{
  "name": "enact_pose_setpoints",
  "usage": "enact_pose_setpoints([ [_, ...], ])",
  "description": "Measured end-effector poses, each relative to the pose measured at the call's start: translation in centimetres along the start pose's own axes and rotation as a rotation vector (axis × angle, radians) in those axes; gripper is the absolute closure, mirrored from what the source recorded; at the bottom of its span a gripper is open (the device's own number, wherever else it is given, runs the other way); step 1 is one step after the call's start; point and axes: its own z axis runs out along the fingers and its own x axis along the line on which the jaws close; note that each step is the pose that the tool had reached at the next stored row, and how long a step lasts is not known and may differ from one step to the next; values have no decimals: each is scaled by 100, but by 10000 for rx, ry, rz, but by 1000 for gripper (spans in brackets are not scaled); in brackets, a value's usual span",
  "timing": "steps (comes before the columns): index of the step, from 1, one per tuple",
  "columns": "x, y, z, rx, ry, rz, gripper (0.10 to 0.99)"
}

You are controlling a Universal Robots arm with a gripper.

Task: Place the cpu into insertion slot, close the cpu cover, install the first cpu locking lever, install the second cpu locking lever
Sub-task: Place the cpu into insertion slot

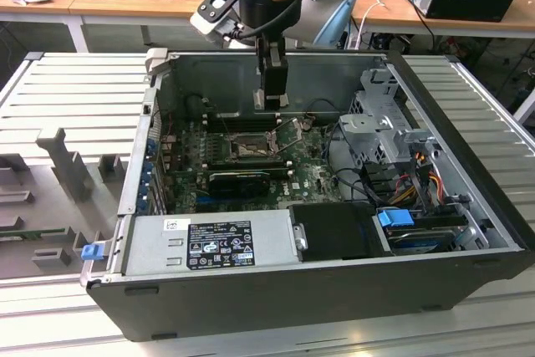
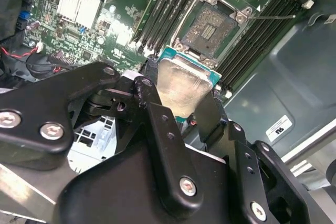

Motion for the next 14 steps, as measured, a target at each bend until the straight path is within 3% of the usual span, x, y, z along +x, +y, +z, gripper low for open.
enact_pose_setpoints([
  [5,-1,-16,40,18,0,-1,561],
  [14,-2,-25,131,149,8,3,561],
])
